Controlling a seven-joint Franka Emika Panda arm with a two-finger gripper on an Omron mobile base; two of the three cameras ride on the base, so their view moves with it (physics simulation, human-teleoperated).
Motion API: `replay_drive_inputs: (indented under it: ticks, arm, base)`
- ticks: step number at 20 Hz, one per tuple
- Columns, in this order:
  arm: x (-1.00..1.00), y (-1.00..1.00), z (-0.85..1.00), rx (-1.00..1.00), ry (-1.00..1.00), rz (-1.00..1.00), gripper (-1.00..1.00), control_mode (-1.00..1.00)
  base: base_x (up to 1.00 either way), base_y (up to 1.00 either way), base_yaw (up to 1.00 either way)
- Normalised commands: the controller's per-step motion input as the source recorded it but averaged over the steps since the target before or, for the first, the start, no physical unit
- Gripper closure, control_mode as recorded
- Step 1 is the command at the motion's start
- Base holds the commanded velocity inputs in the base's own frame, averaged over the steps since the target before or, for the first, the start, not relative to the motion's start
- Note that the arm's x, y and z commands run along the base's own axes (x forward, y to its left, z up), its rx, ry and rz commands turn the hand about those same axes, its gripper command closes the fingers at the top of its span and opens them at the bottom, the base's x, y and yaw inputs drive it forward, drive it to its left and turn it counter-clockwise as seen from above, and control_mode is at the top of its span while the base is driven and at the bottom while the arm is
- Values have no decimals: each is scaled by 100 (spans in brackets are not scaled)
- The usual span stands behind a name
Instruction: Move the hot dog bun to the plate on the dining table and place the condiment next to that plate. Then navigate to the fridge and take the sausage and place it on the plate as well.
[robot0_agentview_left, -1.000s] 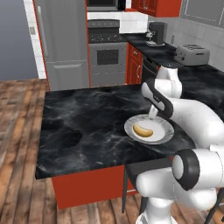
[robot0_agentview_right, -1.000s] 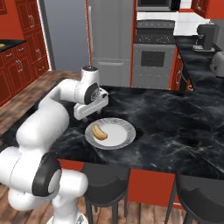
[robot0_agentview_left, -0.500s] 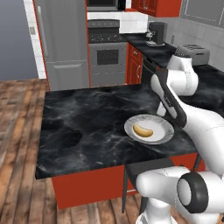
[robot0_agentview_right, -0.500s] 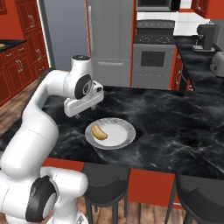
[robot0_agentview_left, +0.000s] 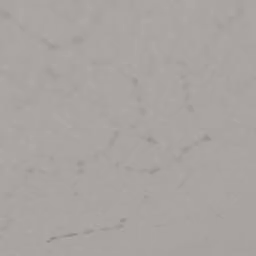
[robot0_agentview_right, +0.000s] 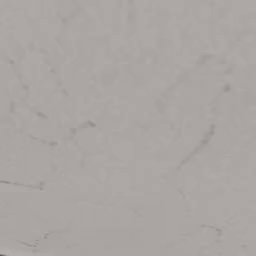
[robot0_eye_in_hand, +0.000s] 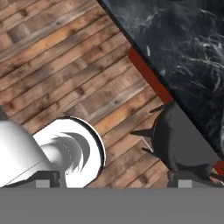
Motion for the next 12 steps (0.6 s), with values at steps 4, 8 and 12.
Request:
replay_drive_inputs:
  ticks: [4, 8, 12]
  arm:
    - [0, 0, 0, 0, 0, 0, -100, 100]
    - [0, 0, 0, 0, 0, 0, -100, 100]
    - [0, 0, 0, 0, 0, 0, -100, 100]
  base:
    - [-66, 92, 41]
    - [-11, 59, 71]
    - [34, 35, 63]
